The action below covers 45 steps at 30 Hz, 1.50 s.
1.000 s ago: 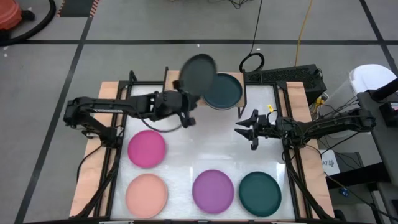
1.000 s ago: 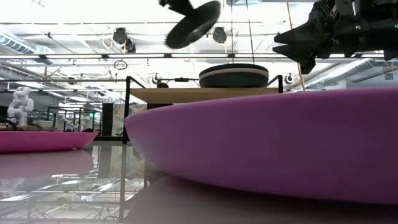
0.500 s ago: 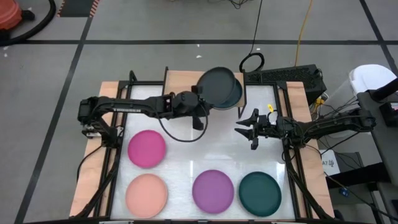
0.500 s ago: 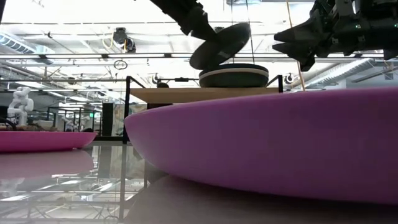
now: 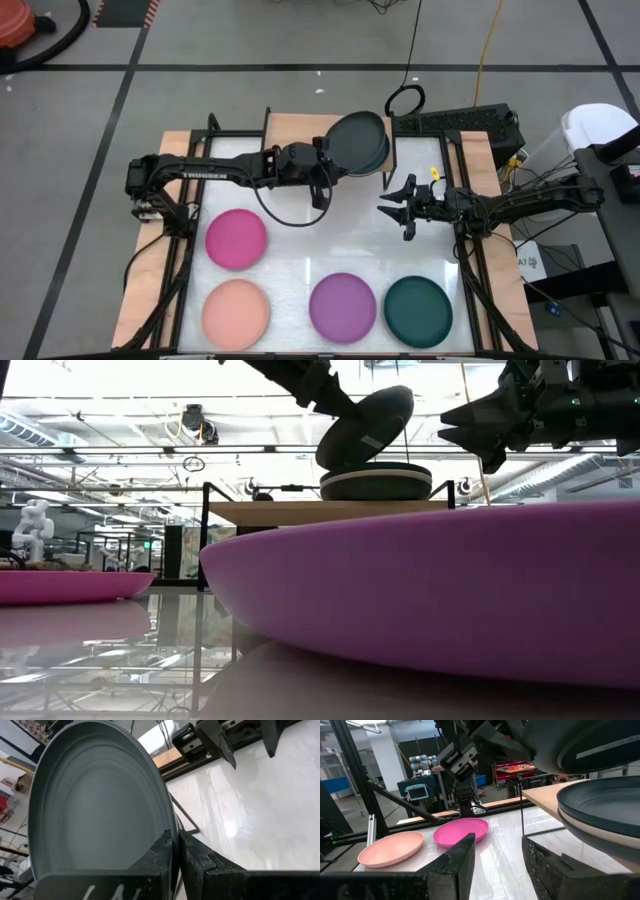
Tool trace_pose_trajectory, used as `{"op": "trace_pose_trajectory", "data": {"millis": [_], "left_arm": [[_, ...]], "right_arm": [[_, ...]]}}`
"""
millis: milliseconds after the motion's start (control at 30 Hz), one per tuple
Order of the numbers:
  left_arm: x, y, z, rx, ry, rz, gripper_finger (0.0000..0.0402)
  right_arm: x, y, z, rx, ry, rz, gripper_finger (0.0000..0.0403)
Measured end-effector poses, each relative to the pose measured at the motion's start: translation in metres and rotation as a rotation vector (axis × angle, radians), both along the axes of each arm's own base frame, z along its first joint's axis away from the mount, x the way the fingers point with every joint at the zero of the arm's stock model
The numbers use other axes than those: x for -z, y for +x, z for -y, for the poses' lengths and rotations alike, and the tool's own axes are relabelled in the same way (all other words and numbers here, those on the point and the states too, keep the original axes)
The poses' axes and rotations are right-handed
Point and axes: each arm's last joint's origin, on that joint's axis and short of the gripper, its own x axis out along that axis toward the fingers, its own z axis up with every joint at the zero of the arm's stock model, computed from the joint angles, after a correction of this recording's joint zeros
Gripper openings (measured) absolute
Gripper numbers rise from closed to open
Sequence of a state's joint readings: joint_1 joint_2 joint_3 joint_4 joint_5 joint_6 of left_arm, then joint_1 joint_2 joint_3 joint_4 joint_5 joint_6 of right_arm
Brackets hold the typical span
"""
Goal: Place and stack plates onto a shelf
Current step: Stack the black plate on top of the dark green plate on the shelf, then put the green plate on the shelf
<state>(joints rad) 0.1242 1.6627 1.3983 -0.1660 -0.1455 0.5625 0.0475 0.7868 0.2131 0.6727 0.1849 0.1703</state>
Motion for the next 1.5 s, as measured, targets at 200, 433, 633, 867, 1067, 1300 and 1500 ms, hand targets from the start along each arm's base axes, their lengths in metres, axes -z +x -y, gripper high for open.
{"op": "trace_pose_trajectory", "data": {"millis": [200, 433, 633, 867, 1067, 1300, 1500], "left_arm": [[-0.001, 0.001, 0.000, 0.010, 0.003, 0.015, 0.0028], [-0.001, 0.000, -0.007, -0.015, -0.013, 0.018, 0.0066], [-0.002, 0.000, -0.007, -0.023, -0.031, 0.029, 0.0126], [-0.012, 0.003, -0.005, -0.030, -0.041, 0.140, 0.0136], [-0.024, -0.006, 0.001, -0.068, -0.031, 0.158, 0.0136], [-0.057, -0.042, 0.005, -0.179, -0.041, 0.201, 0.0136], [-0.069, -0.077, 0.005, -0.340, -0.149, 0.149, 0.0136]], "right_arm": [[0.000, 0.000, 0.000, -0.001, 0.000, 0.000, 0.0143], [0.000, 0.000, 0.000, -0.002, 0.000, 0.000, 0.0143], [0.000, 0.000, 0.000, -0.001, -0.002, -0.001, 0.0143], [0.001, 0.000, 0.000, -0.002, -0.001, -0.011, 0.0143], [0.005, 0.000, 0.000, -0.004, -0.002, -0.049, 0.0143], [0.012, 0.000, 0.000, -0.003, 0.047, -0.117, 0.0143], [0.015, -0.001, -0.001, -0.026, 0.100, -0.139, 0.0143]]}}
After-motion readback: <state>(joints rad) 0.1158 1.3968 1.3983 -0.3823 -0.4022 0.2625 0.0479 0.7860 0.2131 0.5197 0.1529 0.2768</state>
